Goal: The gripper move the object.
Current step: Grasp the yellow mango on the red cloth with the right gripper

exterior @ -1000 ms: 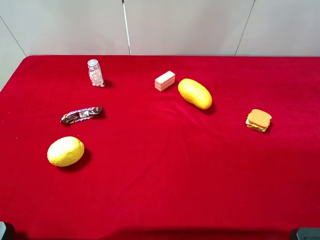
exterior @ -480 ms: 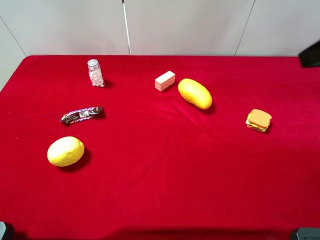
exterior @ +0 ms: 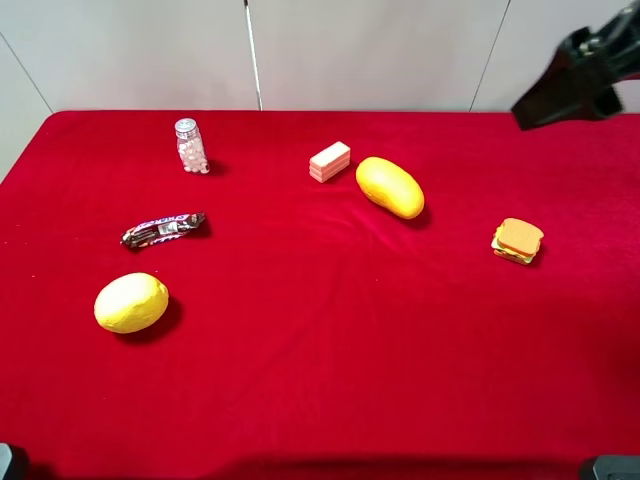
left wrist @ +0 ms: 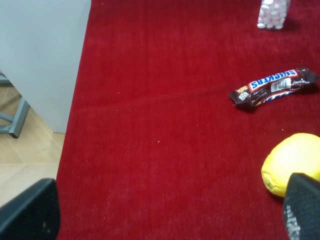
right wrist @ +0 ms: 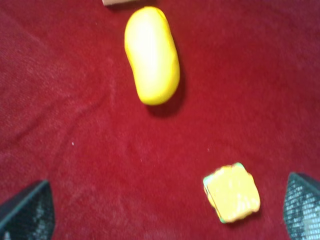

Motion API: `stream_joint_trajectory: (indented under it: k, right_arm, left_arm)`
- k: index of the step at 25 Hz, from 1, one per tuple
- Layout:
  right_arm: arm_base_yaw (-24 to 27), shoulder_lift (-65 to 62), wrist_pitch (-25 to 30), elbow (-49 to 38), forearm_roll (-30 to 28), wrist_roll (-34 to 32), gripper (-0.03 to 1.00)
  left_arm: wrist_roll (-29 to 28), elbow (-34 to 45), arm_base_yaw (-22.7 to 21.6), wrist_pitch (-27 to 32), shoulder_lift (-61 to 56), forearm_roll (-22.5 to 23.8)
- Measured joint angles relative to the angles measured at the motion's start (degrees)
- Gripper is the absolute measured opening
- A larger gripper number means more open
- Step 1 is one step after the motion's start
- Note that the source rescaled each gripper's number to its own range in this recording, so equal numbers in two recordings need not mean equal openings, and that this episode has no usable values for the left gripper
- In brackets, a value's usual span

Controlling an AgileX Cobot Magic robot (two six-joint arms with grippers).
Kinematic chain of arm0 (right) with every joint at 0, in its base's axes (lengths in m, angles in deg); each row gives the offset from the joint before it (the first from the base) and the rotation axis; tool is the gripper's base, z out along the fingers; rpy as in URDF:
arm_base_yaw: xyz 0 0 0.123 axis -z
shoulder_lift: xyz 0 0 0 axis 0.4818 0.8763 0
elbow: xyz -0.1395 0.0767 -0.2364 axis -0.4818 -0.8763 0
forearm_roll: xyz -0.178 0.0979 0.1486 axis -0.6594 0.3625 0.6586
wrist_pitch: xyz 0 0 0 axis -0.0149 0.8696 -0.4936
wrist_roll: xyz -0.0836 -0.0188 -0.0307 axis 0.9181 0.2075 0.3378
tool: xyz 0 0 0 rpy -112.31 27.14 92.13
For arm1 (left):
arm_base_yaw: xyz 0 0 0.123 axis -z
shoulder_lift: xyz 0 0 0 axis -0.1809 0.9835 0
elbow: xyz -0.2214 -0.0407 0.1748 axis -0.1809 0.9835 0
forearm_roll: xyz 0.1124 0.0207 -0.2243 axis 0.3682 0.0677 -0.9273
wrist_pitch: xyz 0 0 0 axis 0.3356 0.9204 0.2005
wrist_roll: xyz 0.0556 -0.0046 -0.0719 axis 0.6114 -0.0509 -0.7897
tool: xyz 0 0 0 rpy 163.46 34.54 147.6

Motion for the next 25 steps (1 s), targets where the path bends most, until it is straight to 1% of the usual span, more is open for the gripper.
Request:
stream_joint_trajectory:
  k: [5,19,25]
  right_arm:
    - [-2.4,4.5,-3.9,0.5,-0.3,0.0,1.00]
    - [-2.7,17.0,-13.3,0.6,-1.0,0.4,1.00]
    - [-2.7,21.0,-16.5,0.6,-0.8,0.4,1.00]
  left_arm:
    - [0.0,0.0,0.0,0.0,0.0,0.0]
    - [0.0,0.0,0.0,0.0,0.0,0.0]
    - [0.0,0.0,0.0,0.0,0.0,0.0]
